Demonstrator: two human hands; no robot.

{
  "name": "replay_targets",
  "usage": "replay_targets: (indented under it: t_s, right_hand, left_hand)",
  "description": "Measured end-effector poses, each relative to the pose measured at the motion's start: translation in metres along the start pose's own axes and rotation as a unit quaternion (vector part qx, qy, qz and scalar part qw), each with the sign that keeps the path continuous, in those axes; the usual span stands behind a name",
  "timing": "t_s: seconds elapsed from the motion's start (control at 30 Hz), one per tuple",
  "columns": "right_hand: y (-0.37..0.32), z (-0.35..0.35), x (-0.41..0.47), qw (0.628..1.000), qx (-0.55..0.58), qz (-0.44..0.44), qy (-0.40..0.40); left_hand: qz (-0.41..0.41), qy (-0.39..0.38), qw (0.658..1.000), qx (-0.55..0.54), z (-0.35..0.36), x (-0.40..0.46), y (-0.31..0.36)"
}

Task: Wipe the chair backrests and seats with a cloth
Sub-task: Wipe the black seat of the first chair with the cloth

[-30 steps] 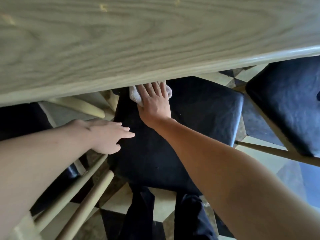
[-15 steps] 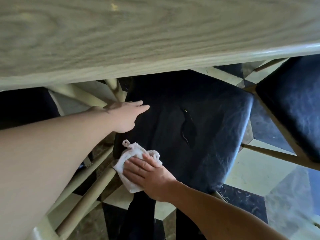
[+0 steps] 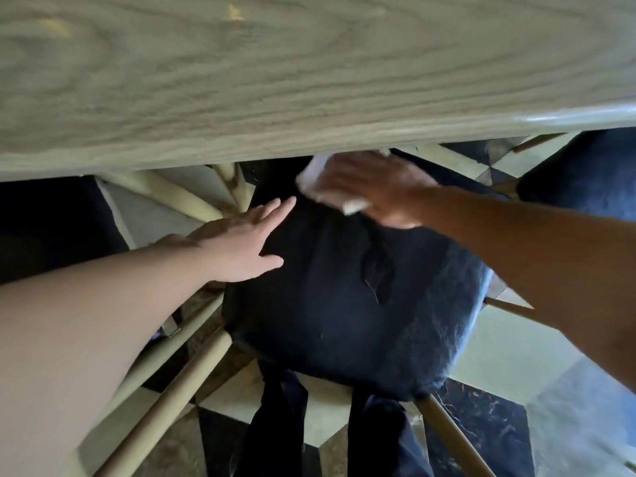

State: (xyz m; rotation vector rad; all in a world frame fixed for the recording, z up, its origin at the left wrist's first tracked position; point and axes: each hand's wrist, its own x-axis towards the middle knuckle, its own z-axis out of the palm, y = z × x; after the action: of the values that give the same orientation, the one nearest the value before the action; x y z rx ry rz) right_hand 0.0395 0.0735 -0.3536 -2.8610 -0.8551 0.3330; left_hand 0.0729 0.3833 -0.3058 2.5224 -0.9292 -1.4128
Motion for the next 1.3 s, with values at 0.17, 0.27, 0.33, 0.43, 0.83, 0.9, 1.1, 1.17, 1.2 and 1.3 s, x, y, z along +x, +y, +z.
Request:
replay_targets:
  t_s: [0.17, 0.27, 0.33, 0.43, 0.83, 0.9, 1.1, 1.17, 1.2, 1.3]
  right_hand:
    - [0.031, 0.001, -0.015, 0.889, 0.133, 0.438, 0.019]
    - [0.007, 0.016, -0.026, 0.876, 0.149, 0.448, 0.104]
    - [-0.007, 0.029, -0.028, 0.872, 0.15, 0.443, 0.144]
    - [-0.026, 0.044, -0.034, 0.88, 0.137, 0.426, 0.157]
    - [-0.197, 0.084, -0.121, 0.993, 0.112, 0.016, -0.012]
    - [-0.201, 0.094, -0.146, 0.995, 0.06, -0.065, -0.046]
    - [-0.14, 0.1, -0.195, 0.973, 0.023, -0.224, -0.059]
    - [-0.107, 0.096, -0.194, 0.976, -0.014, -0.205, -0.071]
    - [-0.088, 0.092, -0.19, 0.982, -0.027, -0.171, -0.074]
    - [-0.029, 0.07, -0.17, 0.999, -0.022, -0.036, -0.029]
  left_hand:
    - [-0.061, -0.025, 0.997, 0.048, 0.018, 0.005, 0.014]
    - [-0.065, 0.111, 0.988, 0.082, 0.042, 0.015, 0.024]
    - [-0.063, 0.147, 0.983, 0.089, 0.054, 0.025, 0.027]
    - [-0.069, 0.149, 0.981, 0.098, 0.073, 0.037, 0.026]
    - [-0.078, 0.109, 0.987, 0.089, 0.076, 0.046, 0.018]
    - [-0.076, 0.107, 0.988, 0.086, 0.075, 0.045, 0.021]
    - [-0.082, 0.103, 0.988, 0.082, 0.072, 0.042, 0.025]
    - [-0.087, 0.091, 0.988, 0.085, 0.07, 0.043, 0.025]
    - [-0.09, 0.087, 0.989, 0.084, 0.07, 0.044, 0.025]
    - [-0.094, 0.084, 0.988, 0.084, 0.07, 0.046, 0.025]
